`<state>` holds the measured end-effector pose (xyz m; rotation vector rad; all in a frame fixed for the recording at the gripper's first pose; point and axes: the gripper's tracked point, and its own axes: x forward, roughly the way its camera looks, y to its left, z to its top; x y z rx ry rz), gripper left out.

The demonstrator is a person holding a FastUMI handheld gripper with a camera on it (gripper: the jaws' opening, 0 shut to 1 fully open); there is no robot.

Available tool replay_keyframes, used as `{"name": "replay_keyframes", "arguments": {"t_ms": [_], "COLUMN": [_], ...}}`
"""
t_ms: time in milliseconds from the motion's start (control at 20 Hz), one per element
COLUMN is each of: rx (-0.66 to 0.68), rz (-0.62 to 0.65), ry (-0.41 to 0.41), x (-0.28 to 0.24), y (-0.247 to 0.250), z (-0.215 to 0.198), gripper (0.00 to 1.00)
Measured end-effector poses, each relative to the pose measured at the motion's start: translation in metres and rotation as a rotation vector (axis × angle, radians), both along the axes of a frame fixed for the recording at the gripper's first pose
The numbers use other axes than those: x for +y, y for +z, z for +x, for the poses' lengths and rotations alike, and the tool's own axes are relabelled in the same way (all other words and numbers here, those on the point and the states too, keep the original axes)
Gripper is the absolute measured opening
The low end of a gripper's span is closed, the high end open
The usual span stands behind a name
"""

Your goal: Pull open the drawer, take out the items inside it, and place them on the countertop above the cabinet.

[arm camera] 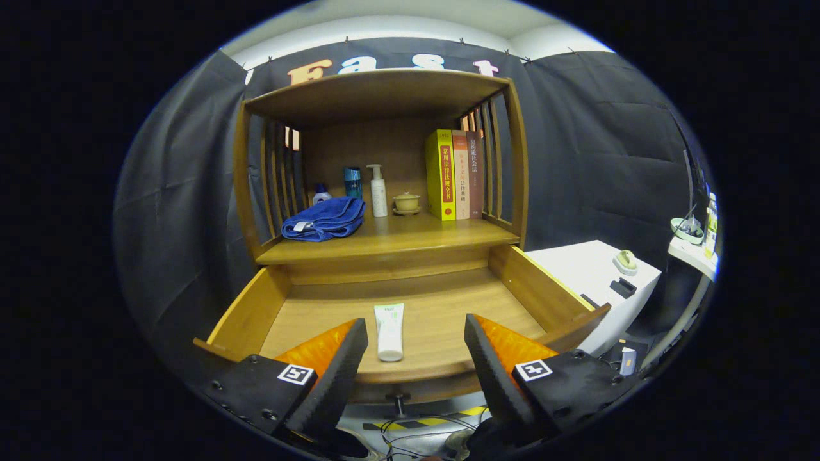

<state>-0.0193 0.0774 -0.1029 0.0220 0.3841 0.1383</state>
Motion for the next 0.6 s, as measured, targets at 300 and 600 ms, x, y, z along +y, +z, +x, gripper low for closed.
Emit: {"name": "replay_keyframes", "arguments": {"t_ms": [300,600], "rx": [0.099,0.330], "rz": [-0.056,-0.125], "ry": [0.093,0.156], "x": [0.028,0.054], "y": [0.016,-0.020], "z": [0.062,0.110], "gripper": [0.99,0.98]}}
